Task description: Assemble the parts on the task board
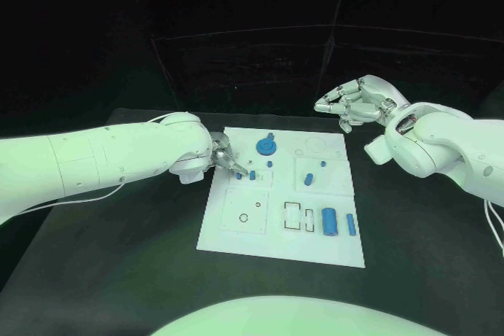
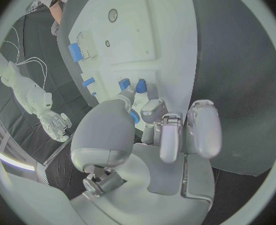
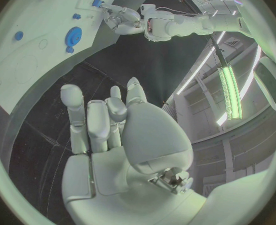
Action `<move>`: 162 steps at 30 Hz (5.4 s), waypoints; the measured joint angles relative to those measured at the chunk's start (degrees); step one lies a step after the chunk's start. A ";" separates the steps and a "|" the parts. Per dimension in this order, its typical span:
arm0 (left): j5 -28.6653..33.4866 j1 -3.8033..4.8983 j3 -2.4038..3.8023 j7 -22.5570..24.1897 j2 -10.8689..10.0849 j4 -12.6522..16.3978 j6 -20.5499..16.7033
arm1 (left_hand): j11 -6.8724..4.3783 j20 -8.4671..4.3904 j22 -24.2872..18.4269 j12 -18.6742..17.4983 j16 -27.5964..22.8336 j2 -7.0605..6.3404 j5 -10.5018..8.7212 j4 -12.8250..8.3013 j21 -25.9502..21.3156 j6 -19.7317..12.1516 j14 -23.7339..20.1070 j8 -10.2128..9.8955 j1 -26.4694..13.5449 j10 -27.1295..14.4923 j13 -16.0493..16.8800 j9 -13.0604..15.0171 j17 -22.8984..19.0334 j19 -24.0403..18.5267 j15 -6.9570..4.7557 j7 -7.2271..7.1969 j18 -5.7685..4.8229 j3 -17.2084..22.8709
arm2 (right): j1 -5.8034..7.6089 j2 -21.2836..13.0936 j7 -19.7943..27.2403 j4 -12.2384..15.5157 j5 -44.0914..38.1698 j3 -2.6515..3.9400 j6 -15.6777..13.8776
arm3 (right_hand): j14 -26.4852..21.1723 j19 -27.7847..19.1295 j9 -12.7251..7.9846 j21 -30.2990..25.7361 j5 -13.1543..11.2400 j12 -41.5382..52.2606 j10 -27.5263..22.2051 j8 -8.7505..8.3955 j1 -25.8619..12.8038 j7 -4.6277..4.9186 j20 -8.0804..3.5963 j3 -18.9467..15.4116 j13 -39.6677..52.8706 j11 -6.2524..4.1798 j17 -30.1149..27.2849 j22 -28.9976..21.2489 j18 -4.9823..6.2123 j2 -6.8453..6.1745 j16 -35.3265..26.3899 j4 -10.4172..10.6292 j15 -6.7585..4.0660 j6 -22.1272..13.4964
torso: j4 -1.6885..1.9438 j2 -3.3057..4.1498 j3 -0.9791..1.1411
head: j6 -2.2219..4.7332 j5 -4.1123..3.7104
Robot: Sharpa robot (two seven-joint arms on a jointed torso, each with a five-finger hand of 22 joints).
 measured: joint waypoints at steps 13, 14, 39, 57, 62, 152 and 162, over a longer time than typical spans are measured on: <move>2.90 0.19 0.03 3.01 -1.95 1.03 -7.20 | 2.05 0.47 -11.56 -12.34 -2.26 3.21 0.82 2.73 -10.33 -6.67 0.00 -1.21 0.27 -11.34 -15.84 -0.42 0.00 -4.18 0.89 2.24 2.24 -6.88 | 0.00 -0.05 -0.03 0.00 0.00 0.00 -0.05 | 0.00 0.00 -0.01 0.00 0.00 0.00 0.00 0.00 0.00 0.00 0.00 0.00 -0.08 0.00 -0.10 0.00 0.00 0.00 0.00 0.00 0.00 0.00 | -0.01 0.00 -0.01 | 0.10 -0.34; 3.78 0.22 0.05 3.77 -2.02 0.99 -8.29 | 2.74 0.87 -14.23 -13.57 -3.37 3.50 1.11 2.79 -12.91 -8.33 0.00 -1.53 0.56 -13.42 -17.25 -0.71 0.00 -5.48 1.52 2.90 2.46 -7.43 | 0.00 -0.05 -0.03 -0.02 0.00 0.00 -0.06 | 0.00 0.00 -0.01 0.00 0.00 0.00 0.00 0.00 0.00 0.00 0.00 0.00 -0.08 0.00 -0.10 -0.01 0.00 0.00 0.00 0.00 0.00 0.00 | -0.01 0.00 -0.01 | 0.14 -0.38; -1.33 -0.31 0.03 34.52 5.66 -7.29 -17.21 | 7.79 5.42 -37.05 -41.21 -18.43 -1.37 1.38 -5.09 -38.29 -7.16 -8.23 -15.58 25.03 -22.51 -45.70 -21.22 -21.06 -14.79 6.17 7.37 6.28 2.13 | 0.00 0.41 -0.04 -0.23 0.00 0.00 -0.12 | 0.00 0.00 0.03 0.00 0.00 -0.25 0.00 0.00 0.00 0.04 0.00 0.00 -0.21 0.00 -0.29 -0.22 0.00 0.00 -0.26 0.00 0.00 -0.37 | -0.10 0.02 0.04 | 1.29 -1.70; -17.78 -1.85 0.05 34.94 9.73 -11.90 -11.01 | 7.38 4.55 -18.70 -45.07 -9.38 -3.10 1.35 -5.65 -19.23 -3.99 -0.29 -18.25 23.10 -20.06 -50.17 -24.89 -8.55 -4.33 5.44 6.67 4.44 1.23 | 0.00 0.89 -0.03 -0.31 0.00 0.00 -0.12 | 0.00 0.00 0.02 0.00 0.00 -0.25 0.00 0.00 0.17 0.04 0.00 0.00 -0.21 0.00 -0.28 -0.21 0.00 0.17 -0.26 0.00 0.00 -0.37 | -0.10 0.07 0.00 | 1.51 -2.34; -19.42 -1.95 0.06 34.81 10.44 -12.77 -9.68 | 7.37 4.53 -18.07 -45.49 -9.32 -2.98 1.35 -5.74 -18.81 -3.47 -0.30 -18.53 22.98 -19.65 -50.55 -25.14 -8.56 -3.91 5.44 6.77 4.44 1.31 | 0.00 0.99 -0.03 -0.39 0.00 0.00 -0.12 | 0.00 0.00 0.02 0.00 0.00 -0.25 0.00 0.00 0.23 0.04 0.00 0.00 -0.20 0.00 -0.28 -0.21 0.00 0.23 -0.26 0.00 0.00 -0.37 | -0.05 0.04 0.02 | 1.47 -2.48; -21.92 -4.04 0.36 35.98 12.36 -15.23 -9.41 | 6.56 3.74 -10.54 -55.48 -8.88 -1.96 1.23 -12.94 -12.90 4.55 0.02 -22.65 22.37 -9.41 -52.28 -28.15 -9.37 -2.72 4.70 6.60 3.61 17.40 | 0.00 1.53 0.05 -0.42 0.00 0.00 -0.06 | 0.00 0.00 0.03 0.00 0.23 -0.25 0.00 0.00 0.45 0.04 0.00 0.00 -0.04 0.00 -0.08 -0.09 0.00 0.45 -0.26 0.00 0.00 -0.37 | 0.13 -0.09 -0.01 | 1.59 -2.89; -20.16 -4.12 1.64 37.09 9.40 -11.94 -12.35 | 6.77 3.74 -10.35 -56.14 -8.88 -2.44 1.24 -13.49 -12.90 4.94 0.01 -22.91 21.90 -8.79 -52.28 -28.22 -9.46 -2.72 4.71 6.59 3.61 18.27 | 0.00 1.48 0.09 -0.43 0.00 0.00 -0.07 | 0.00 0.00 0.07 0.00 0.23 -0.25 0.00 0.00 0.45 0.04 0.00 0.00 -0.04 0.00 -0.08 -0.09 0.00 0.45 -0.26 0.00 0.00 -0.37 | 0.10 0.00 0.01 | 1.78 -2.77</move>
